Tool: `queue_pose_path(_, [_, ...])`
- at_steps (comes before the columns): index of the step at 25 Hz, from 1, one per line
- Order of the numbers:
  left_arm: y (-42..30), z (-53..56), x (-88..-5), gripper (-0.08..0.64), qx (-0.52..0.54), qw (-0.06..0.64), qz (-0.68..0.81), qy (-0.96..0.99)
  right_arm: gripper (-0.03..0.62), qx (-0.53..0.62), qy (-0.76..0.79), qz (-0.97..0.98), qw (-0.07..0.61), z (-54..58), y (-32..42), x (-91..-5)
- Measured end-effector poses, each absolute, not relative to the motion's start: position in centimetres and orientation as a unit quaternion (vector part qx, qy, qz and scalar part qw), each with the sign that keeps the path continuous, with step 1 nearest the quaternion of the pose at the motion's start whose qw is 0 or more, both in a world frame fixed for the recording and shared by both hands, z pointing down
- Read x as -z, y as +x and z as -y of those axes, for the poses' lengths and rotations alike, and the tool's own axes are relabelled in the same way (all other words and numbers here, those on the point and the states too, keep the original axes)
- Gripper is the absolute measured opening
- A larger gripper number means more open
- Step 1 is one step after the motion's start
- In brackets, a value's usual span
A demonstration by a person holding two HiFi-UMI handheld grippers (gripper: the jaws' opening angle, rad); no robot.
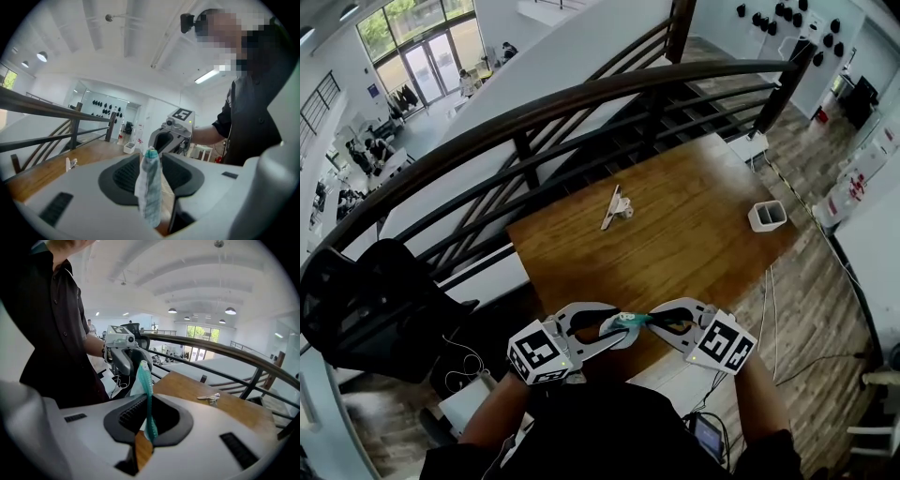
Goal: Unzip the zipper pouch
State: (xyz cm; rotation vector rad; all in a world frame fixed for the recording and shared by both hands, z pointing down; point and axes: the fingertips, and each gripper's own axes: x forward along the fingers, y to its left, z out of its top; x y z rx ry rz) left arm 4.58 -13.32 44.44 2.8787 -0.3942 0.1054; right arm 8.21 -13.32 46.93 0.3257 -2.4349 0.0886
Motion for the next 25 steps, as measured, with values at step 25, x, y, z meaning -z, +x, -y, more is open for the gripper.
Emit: queue_pose_path(25, [5.2, 12.9, -45.3, 0.037, -0.057, 0.118, 0.11, 0.985, 0.029, -0.067, 0.138, 0.939, 0.307, 12.9, 8.5, -47.0])
